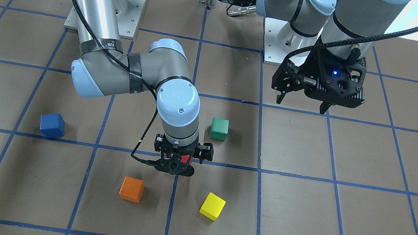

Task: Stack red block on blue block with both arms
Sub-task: 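Reach the right gripper to the red cube and grasp it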

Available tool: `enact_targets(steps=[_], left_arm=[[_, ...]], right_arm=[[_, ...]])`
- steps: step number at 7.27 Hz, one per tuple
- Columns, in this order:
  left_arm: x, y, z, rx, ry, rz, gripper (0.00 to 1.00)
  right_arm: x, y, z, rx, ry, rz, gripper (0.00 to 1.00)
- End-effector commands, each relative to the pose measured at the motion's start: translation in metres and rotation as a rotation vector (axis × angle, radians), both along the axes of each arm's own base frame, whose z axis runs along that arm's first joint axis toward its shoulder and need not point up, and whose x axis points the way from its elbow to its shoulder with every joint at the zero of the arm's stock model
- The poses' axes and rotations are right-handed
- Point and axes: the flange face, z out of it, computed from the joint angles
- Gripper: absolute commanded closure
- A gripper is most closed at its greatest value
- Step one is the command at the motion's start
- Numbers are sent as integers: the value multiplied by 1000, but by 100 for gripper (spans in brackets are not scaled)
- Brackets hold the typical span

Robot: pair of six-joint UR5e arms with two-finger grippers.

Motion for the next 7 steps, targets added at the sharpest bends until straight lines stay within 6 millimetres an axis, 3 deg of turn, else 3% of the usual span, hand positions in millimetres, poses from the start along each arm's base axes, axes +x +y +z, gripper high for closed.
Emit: enact_targets(steps=[1,2,3,5,7], left_arm=[[0,0,0,-1,2,0,0],[0,0,0,-1,0,0,0],[0,-1,0,0,0,0,0],[0,-1,0,0,0,0,0],[0,-1,-1,2,0,0,0]], right_arm=[[2,0,-20,27,10,5,0],[2,0,-25,34,13,2,0],[1,1,-28,41,16,-6,30],[1,1,-26,42,17,-37,100],[0,0,-17,38,23,-41,100]])
